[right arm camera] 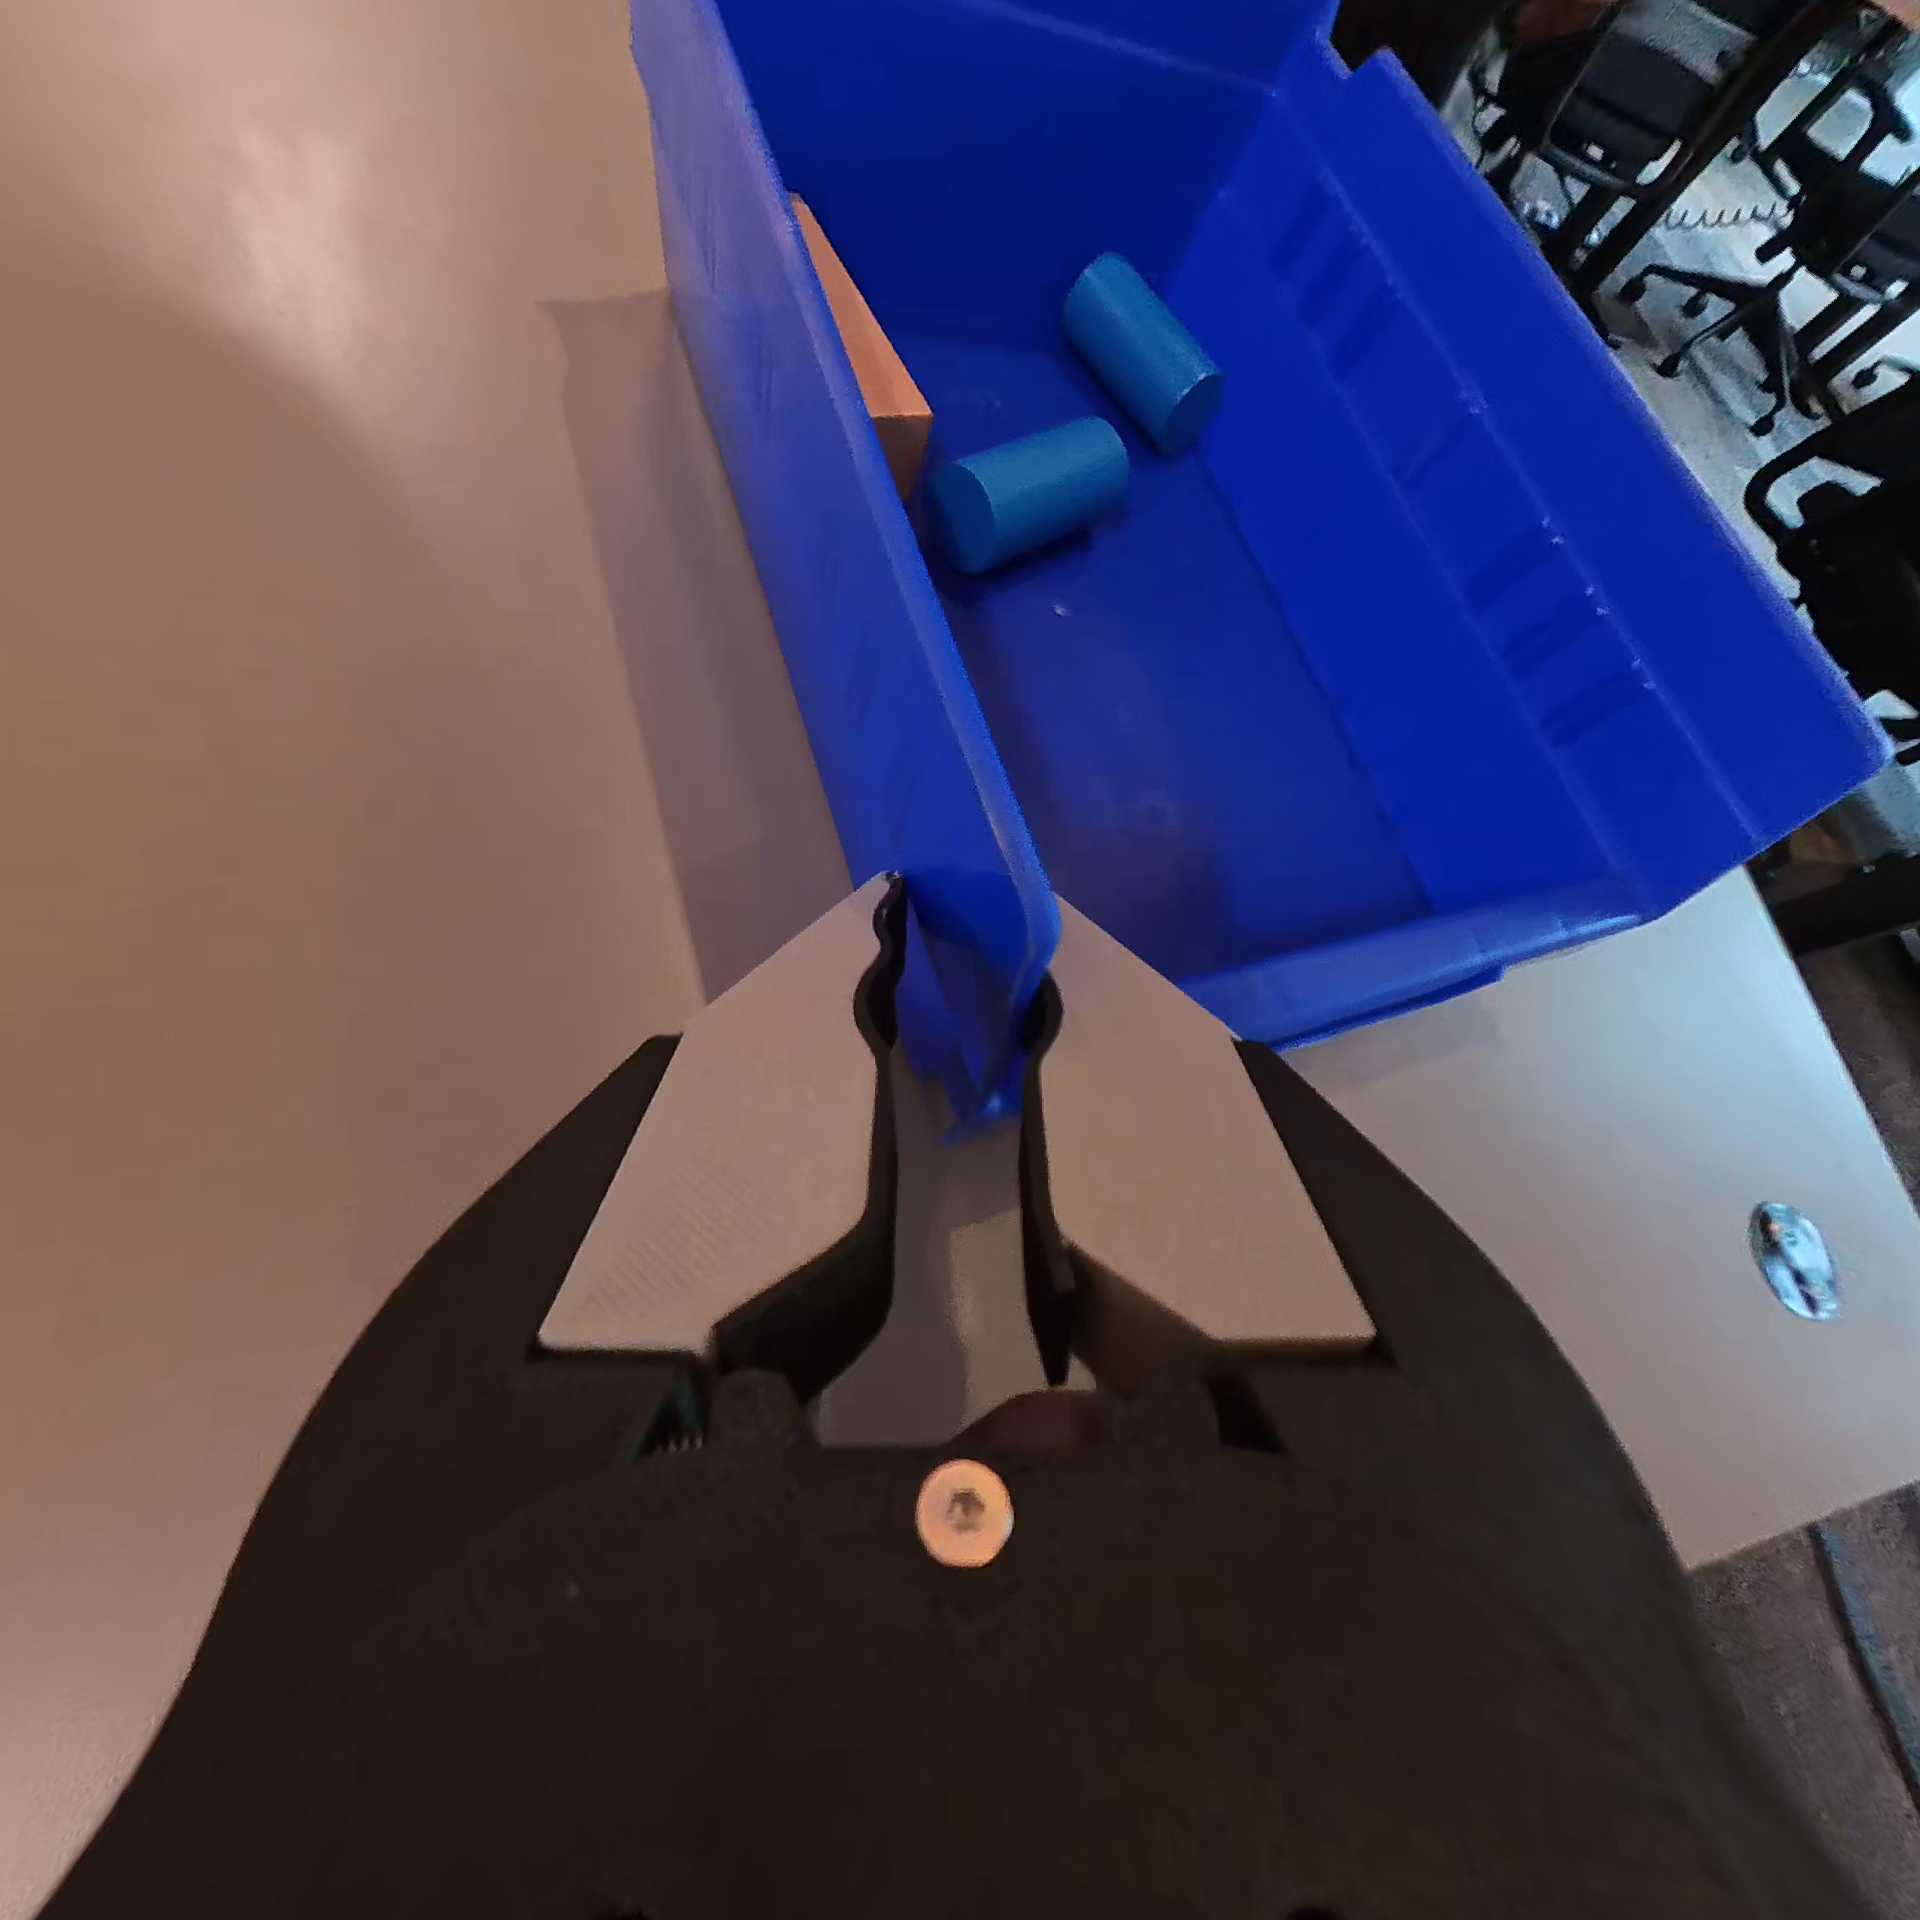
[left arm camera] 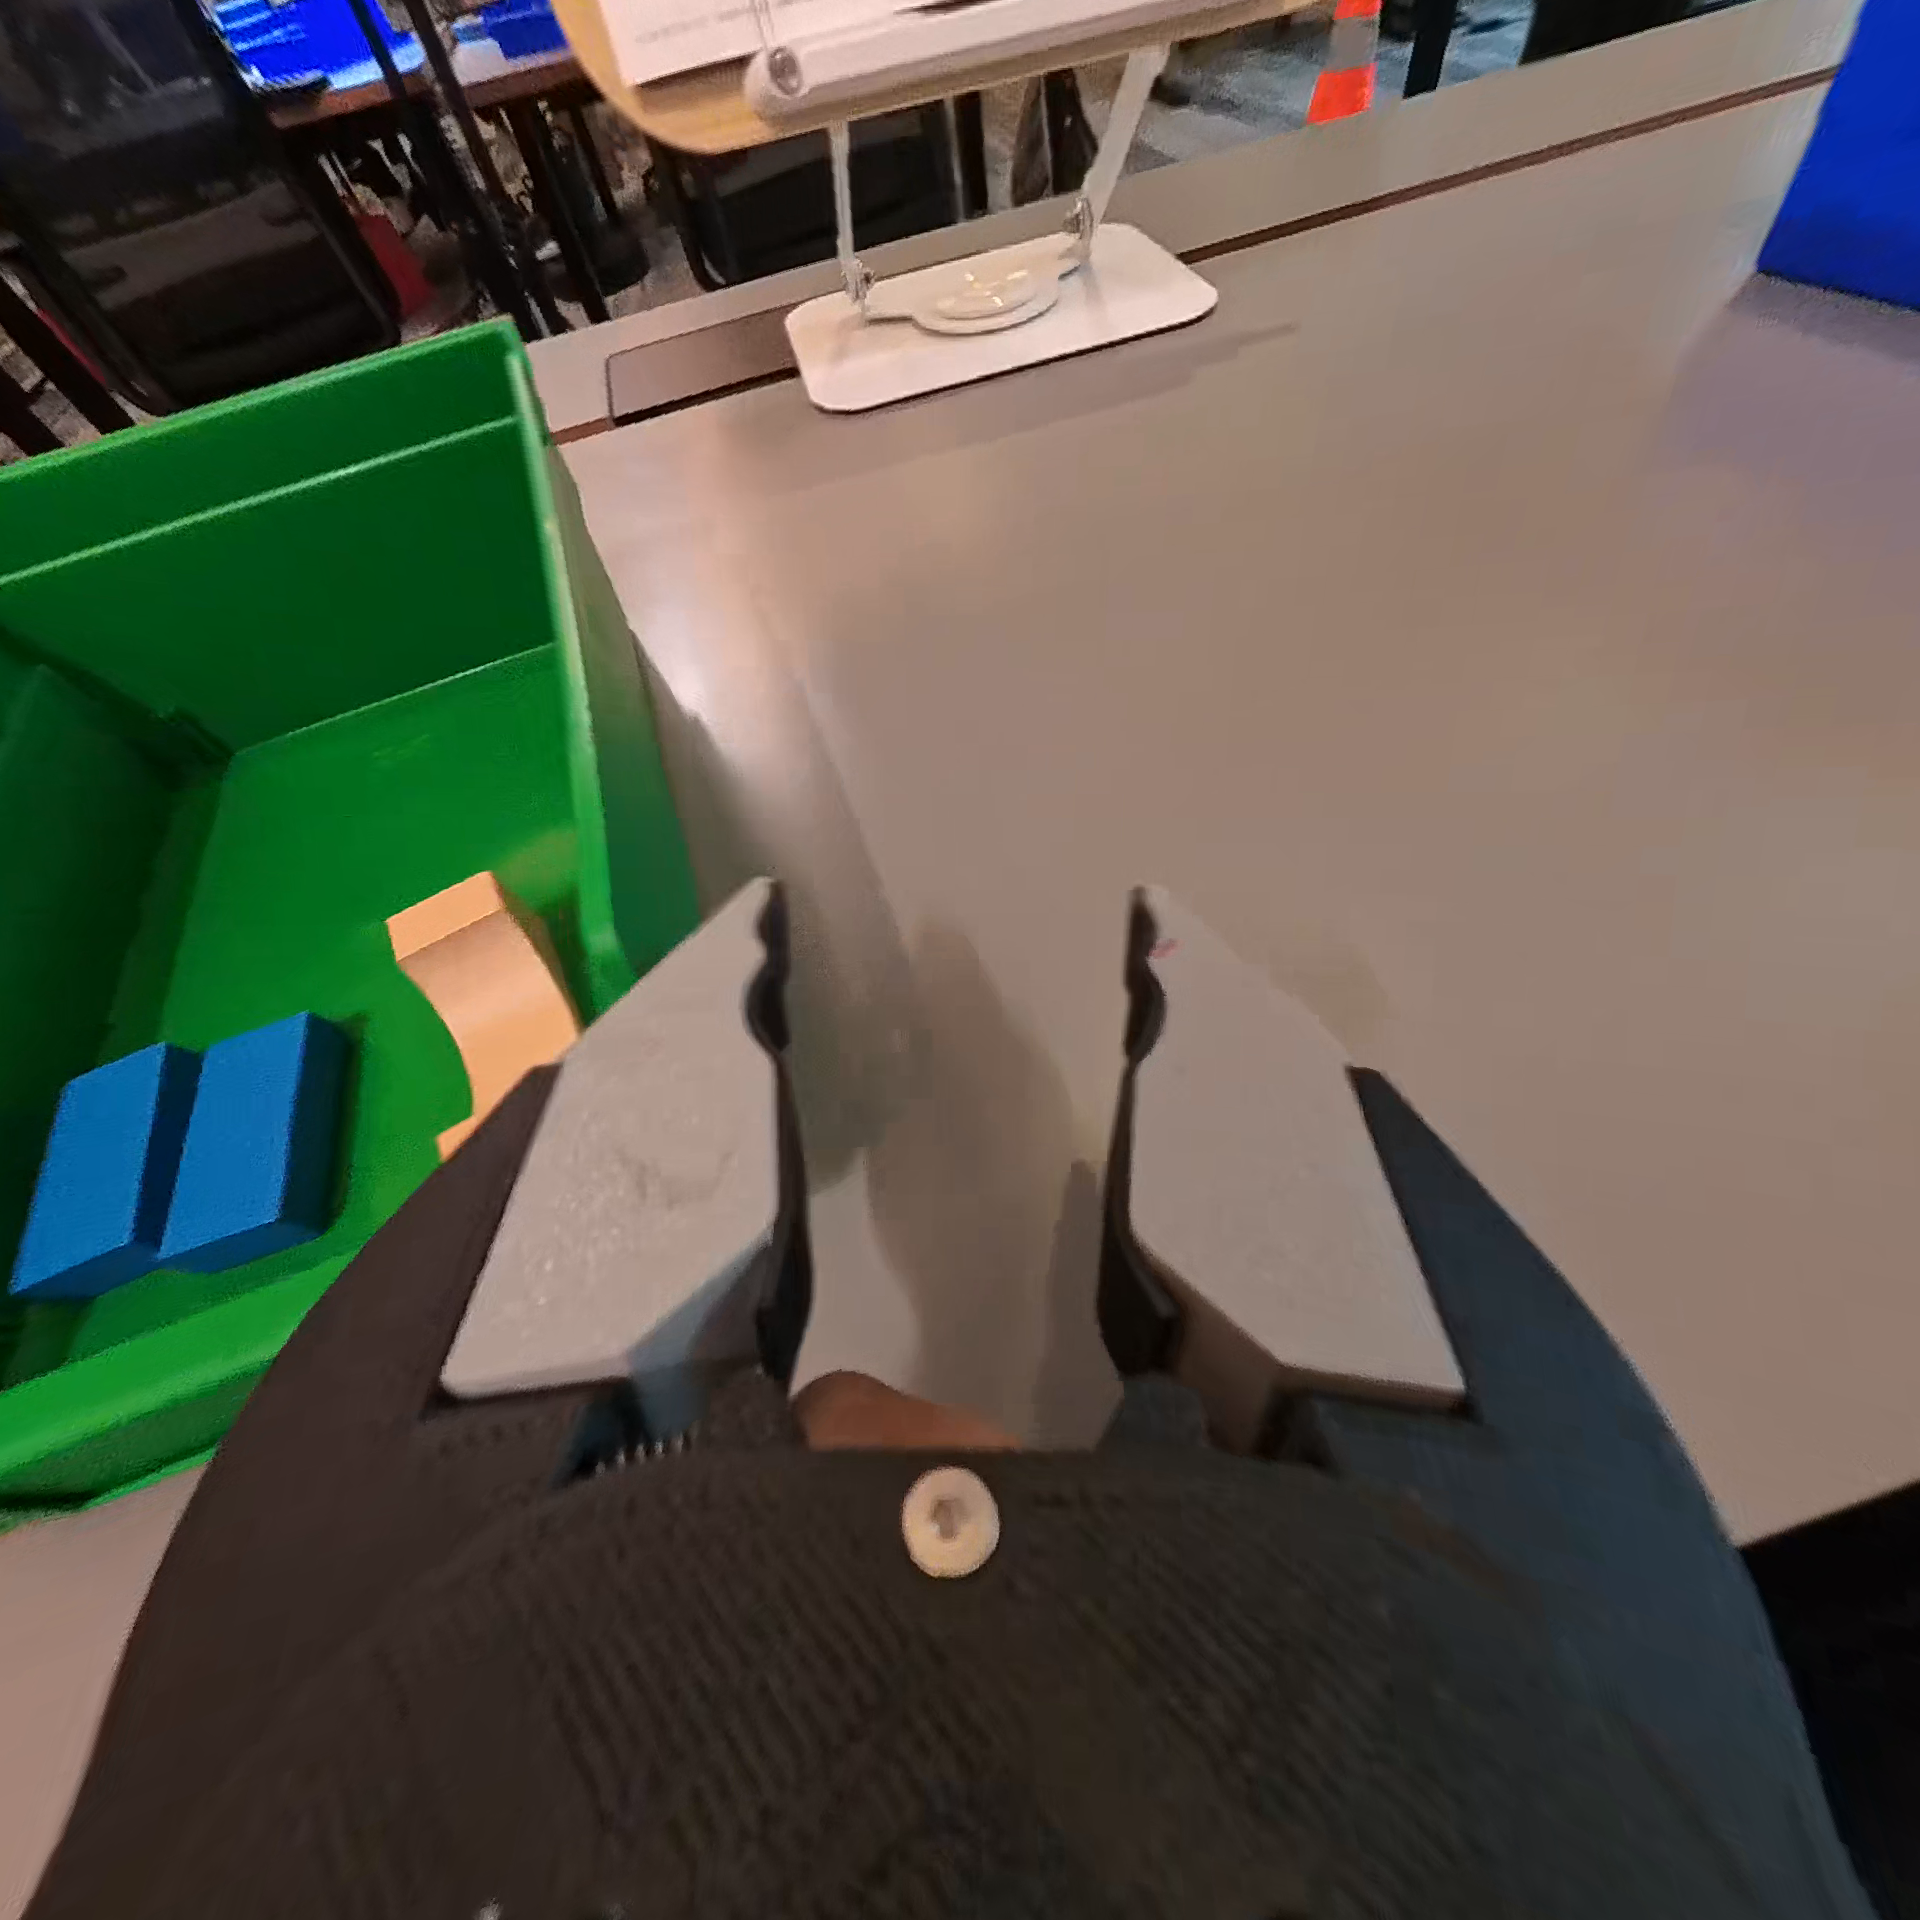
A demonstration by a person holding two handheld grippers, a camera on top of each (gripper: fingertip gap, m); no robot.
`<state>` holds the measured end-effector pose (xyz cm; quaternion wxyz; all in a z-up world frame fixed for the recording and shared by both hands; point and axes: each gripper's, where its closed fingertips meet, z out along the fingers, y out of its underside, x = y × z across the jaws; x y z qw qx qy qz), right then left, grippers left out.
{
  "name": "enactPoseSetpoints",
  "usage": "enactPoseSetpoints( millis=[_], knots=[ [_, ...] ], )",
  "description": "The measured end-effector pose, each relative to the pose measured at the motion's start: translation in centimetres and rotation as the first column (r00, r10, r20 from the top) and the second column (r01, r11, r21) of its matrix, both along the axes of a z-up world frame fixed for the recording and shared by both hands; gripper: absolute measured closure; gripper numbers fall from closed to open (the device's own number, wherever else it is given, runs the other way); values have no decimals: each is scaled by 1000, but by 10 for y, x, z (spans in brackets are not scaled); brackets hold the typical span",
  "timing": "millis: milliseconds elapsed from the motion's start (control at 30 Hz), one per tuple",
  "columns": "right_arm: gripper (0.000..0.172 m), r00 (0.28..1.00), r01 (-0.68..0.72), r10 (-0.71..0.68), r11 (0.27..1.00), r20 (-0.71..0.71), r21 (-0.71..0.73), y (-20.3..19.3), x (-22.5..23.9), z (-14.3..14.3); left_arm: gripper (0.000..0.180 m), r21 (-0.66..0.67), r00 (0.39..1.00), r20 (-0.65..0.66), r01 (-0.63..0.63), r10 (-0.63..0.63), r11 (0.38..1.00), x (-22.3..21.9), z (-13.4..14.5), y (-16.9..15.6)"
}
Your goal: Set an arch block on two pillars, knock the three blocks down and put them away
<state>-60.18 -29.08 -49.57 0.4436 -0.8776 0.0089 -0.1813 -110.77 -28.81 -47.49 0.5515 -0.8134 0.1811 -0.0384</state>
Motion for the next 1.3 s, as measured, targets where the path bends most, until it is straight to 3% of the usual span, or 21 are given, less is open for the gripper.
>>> enactPoseSetpoints(
  millis=[100,167,233,300,400,533,633,867,1000,1067,1200,1300],
  knots=[
    [154,999,-41,40,998,31,43,-10,-6,20,152,22,1000,2,12,-12,1000,-10,2,2],
    [141,996,-84,83,994,12,72,-16,-13,43,162,16,1000,-2,17,-17,1000,-13,2,2],
    [133,981,-185,193,970,-33,159,-21,-34,76,150,-11,999,17,32,-32,999,-9,7,-4],
    [122,933,-316,349,910,-83,266,-26,-66,108,112,28,996,47,72,-73,997,3,26,-12],
    [114,822,-476,552,801,-139,363,-23,-117,129,112,96,991,0,136,-137,986,29,49,-13],
    [96,705,-624,679,732,-206,275,12,-181,95,111,143,980,-59,196,-189,970,75,61,17],
    [92,627,-700,737,675,-253,232,45,-225,64,111,105,967,2,254,-256,961,115,49,57],
    [94,636,-713,748,664,-190,225,123,-255,24,118,147,953,-32,302,-300,942,166,11,124],
    [93,621,-732,752,657,-222,179,138,-260,5,117,195,951,-110,306,-289,932,160,20,122],
    [93,636,-734,748,662,-192,150,138,-255,5,126,239,951,-119,306,-285,922,152,28,115],
    [100,647,-705,744,667,-166,242,137,-251,20,125,145,939,-10,341,-344,929,157,17,106],
    [101,632,-699,747,664,-204,266,135,-253,20,125,118,942,-42,334,-332,935,151,8,109]
  ],
)
